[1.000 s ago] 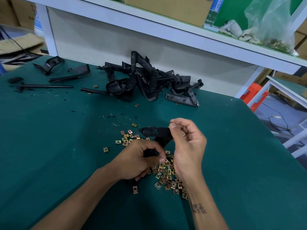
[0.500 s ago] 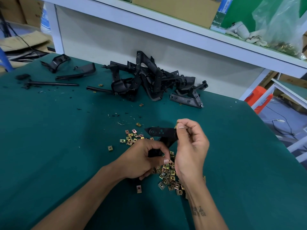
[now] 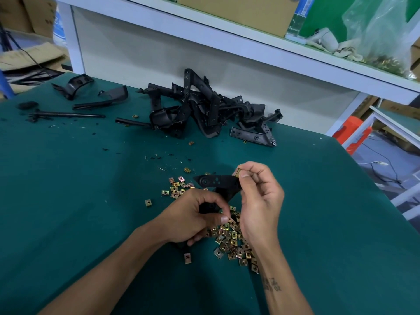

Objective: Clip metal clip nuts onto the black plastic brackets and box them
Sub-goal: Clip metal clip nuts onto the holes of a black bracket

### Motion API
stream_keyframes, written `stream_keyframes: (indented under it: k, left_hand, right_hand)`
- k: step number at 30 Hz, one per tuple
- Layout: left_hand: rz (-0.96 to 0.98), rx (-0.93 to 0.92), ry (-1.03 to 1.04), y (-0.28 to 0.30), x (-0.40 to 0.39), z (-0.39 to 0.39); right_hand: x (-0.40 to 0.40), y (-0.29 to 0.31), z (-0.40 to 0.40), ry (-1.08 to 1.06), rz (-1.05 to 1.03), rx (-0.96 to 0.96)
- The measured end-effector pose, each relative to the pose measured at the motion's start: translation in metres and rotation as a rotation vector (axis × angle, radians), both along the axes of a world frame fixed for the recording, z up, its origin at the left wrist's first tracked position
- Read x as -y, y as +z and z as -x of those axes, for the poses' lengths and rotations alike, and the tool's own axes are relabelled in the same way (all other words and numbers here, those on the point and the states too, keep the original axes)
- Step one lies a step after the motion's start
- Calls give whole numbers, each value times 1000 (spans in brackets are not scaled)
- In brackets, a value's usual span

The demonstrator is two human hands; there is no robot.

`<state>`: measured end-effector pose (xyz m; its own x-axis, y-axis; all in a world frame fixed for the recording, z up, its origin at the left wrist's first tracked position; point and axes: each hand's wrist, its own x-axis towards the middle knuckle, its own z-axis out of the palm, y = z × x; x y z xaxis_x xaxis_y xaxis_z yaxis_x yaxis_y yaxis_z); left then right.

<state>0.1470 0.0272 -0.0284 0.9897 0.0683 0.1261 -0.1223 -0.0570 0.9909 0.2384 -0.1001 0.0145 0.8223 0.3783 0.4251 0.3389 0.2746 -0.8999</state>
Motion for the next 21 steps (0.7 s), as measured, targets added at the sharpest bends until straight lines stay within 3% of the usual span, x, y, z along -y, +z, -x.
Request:
stream_keyframes:
  k: [21]
  left_hand:
    - [21, 38, -17, 4, -2, 2]
  right_hand:
    - [-9, 4, 10, -124, 96, 159]
